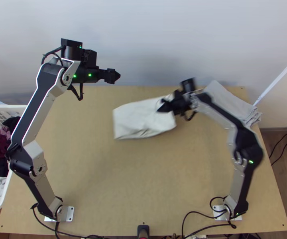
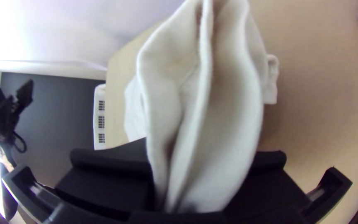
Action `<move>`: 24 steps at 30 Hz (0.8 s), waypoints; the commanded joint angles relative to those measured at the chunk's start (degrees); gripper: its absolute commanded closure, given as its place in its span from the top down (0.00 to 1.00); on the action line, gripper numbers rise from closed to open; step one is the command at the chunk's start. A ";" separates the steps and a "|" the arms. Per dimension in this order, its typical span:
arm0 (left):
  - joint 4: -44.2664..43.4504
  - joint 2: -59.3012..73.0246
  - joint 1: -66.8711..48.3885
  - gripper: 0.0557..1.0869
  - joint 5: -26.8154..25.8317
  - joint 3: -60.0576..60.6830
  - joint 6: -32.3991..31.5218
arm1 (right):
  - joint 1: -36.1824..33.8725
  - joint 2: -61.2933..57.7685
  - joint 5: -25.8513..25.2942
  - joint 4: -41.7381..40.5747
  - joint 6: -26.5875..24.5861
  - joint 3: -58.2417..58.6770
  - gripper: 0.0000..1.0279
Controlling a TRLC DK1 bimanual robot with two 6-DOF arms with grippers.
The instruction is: Fold the t-shirt
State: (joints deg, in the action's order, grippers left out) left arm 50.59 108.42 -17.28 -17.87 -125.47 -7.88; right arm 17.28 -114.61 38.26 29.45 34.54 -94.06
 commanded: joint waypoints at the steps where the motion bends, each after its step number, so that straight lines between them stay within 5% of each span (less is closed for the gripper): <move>1: 0.65 -2.95 0.32 0.96 0.20 1.37 0.41 | -5.32 6.41 1.20 -0.54 2.54 -1.92 0.03; 24: 0.65 -4.45 0.40 0.96 0.29 2.69 0.58 | -30.46 4.13 7.00 -3.26 11.86 -21.69 0.03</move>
State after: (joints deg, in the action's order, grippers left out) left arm 50.76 106.41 -17.12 -17.74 -123.81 -7.88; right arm -11.14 -108.97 43.81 28.32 43.97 -111.59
